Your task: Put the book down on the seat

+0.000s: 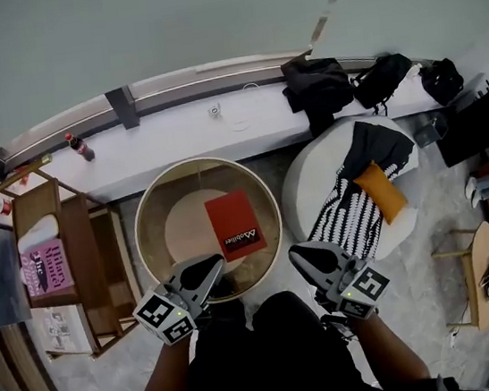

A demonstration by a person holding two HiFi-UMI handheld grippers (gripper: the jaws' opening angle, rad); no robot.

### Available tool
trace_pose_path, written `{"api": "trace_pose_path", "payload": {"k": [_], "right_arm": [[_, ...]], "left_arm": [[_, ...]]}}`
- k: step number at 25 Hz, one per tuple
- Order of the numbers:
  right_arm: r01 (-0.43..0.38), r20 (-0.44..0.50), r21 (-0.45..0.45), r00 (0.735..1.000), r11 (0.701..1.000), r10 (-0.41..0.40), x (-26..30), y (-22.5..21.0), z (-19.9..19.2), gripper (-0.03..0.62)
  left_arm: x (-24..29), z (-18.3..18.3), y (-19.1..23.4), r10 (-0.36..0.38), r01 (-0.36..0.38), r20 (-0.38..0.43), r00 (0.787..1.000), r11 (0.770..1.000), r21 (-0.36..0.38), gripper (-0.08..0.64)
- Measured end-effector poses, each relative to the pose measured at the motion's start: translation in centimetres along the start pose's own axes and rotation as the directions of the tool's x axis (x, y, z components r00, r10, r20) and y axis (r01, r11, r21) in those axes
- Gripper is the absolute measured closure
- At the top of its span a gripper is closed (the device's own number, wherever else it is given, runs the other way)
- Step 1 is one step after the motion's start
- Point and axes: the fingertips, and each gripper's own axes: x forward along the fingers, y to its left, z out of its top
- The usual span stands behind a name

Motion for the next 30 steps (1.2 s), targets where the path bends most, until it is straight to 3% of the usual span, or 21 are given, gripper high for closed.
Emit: {"api": "trace_pose_path", "payload": {"k": [8,15,22,30], "right_arm": [[-0.102,-0.037,0.069,0.994,0.992,0.105,4.5,-5.5,-1.7,0.563],[-0.212,-0.198,0.109,0.953,0.971,0.23,7.8,-11.5,-7.6,0.532],[-0.198,-0.323,0.179,0.913,0.964,0.248,10.4,-18.3,-15.4,0.483],[-0.08,-0.423,0.332,0.878,0.94,0.224,13.2,-23.3,-26.3,0.449]], "left_arm": [[1.0,-1.3,5.0,0.158,-0.155,0.034,0.987,0.985,-0.072,0.529],[2.6,-5.6,10.9,0.326,-0.324,-0.013,0.945,0.933,-0.159,0.528],[4.4,-13.5,15.8,0.366,-0.396,-0.17,0.915,0.897,-0.196,0.44],[3.9,-21.9,20.2,0.402,-0.48,-0.323,0.857,0.849,-0.219,0.411]]}}
